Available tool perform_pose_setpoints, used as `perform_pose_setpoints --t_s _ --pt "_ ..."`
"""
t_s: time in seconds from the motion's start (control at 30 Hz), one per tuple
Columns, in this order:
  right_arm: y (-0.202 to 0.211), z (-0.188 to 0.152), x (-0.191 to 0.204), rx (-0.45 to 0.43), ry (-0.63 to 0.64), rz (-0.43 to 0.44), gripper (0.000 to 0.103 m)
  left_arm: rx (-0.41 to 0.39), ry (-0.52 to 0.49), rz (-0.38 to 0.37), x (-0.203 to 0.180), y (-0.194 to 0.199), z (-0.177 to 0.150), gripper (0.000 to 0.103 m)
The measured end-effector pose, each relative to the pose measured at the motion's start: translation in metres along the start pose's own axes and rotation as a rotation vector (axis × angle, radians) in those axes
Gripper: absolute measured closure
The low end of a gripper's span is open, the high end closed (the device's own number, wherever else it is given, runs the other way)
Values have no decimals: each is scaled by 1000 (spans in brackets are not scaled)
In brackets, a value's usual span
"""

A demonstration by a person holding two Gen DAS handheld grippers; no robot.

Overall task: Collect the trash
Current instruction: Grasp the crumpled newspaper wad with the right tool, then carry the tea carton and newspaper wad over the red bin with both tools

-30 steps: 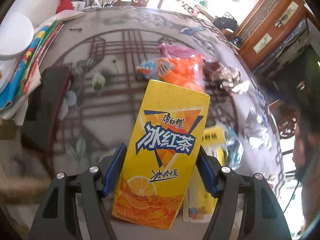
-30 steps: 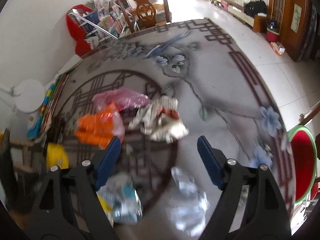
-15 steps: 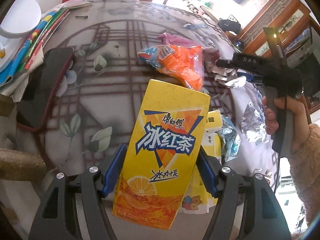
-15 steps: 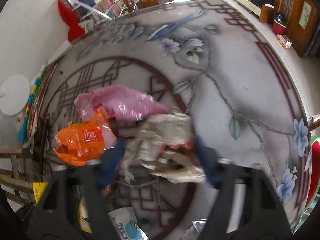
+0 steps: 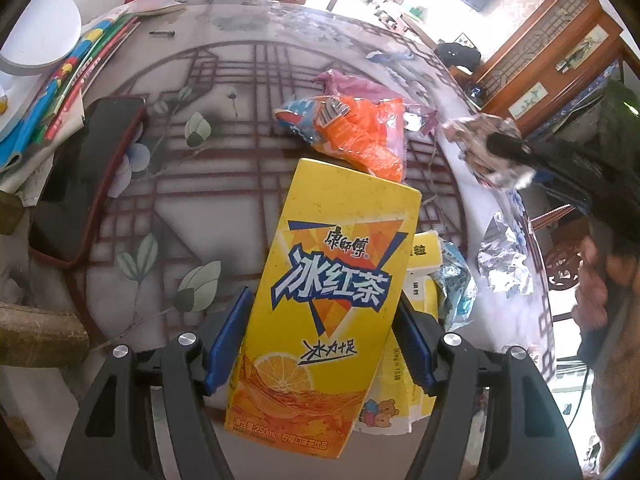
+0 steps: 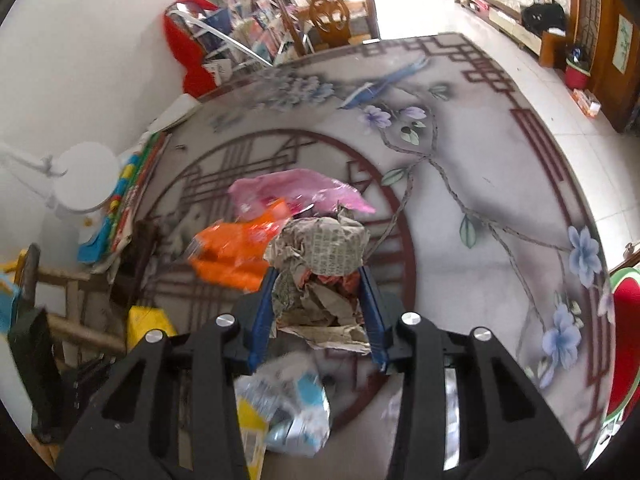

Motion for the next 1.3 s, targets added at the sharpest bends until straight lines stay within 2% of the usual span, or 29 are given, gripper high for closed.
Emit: perform_pose_setpoints --t_s 0.27,0.5,0.9,1.3 --pt "34 -49 14 -63 21 -29 63 -23 -9 -2 -7 8 -2 38" --pt "37 -82 12 -56 -30 -15 64 -56 -22 -10 -17 19 -4 38" --pt "59 -99 -12 -106 -82 -29 63 -85 -87 -37 -58 30 -8 38" --pt "72 -109 -49 -124 -115 -28 63 -91 -92 -25 -86 26 -11 38"
Point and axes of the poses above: each gripper's, at about its wrist camera, not at the fingertips, and y roughly against the way its jaws point, x to its left, z to its top, the point moved 5 cm from there along -y, roughly the way its jaws point, and after that the axes turned 14 degrees about x, right-handed, at the moved point
